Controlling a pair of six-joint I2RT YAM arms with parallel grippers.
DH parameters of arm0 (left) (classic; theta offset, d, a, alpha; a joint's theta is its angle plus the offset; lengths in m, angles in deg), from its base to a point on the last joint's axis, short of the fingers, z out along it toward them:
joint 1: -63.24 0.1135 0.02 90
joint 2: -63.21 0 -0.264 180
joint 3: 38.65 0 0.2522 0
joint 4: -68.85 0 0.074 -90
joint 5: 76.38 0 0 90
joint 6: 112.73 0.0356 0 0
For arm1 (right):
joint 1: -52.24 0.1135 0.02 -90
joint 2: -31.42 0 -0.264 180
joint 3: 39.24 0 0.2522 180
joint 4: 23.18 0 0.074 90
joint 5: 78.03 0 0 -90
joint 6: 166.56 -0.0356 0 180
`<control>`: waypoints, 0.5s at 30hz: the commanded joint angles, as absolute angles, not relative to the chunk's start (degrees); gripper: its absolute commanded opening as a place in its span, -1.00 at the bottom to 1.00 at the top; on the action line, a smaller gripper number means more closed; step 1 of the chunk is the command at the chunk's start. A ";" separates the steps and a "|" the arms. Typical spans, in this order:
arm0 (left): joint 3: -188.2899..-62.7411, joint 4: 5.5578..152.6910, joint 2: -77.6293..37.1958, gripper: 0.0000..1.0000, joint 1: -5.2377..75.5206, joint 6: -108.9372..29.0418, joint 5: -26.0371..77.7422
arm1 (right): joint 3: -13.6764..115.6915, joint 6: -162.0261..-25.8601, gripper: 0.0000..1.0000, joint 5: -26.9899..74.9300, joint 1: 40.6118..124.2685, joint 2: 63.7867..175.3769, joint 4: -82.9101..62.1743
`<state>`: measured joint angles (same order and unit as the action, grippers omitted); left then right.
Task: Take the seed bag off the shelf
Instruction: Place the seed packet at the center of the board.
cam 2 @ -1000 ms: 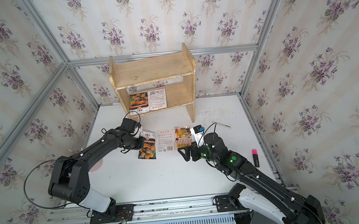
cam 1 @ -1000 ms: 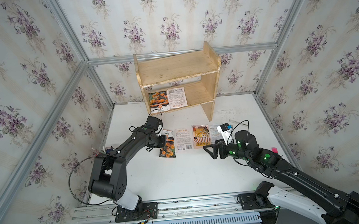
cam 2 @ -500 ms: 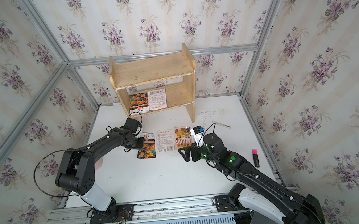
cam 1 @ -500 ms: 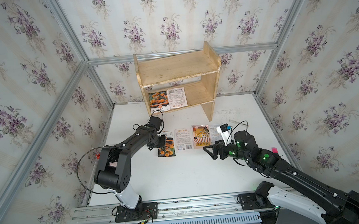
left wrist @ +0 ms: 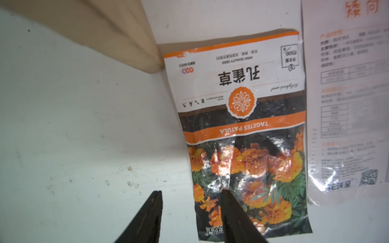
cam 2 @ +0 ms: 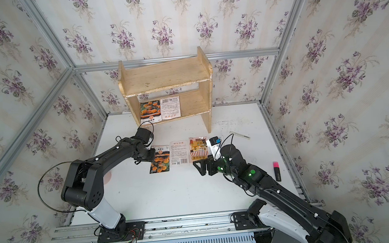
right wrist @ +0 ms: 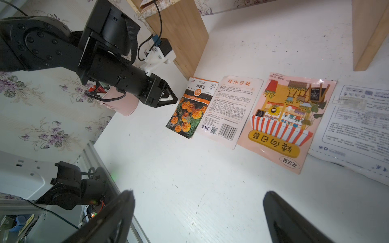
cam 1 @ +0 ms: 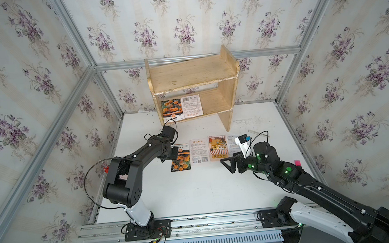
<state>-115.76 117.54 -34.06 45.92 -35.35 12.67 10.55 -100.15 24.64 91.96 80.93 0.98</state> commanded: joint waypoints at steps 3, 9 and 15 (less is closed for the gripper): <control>-114.75 119.43 -29.30 0.50 45.88 -36.65 12.39 | 10.80 -100.24 1.00 25.05 92.00 81.54 -1.92; -113.41 121.70 -19.39 1.00 44.83 -37.77 15.14 | 14.77 -101.17 1.00 21.38 93.86 86.36 -5.24; -111.96 122.64 -9.80 1.00 43.21 -40.63 21.49 | 21.87 -99.13 1.00 15.16 96.22 95.41 -8.15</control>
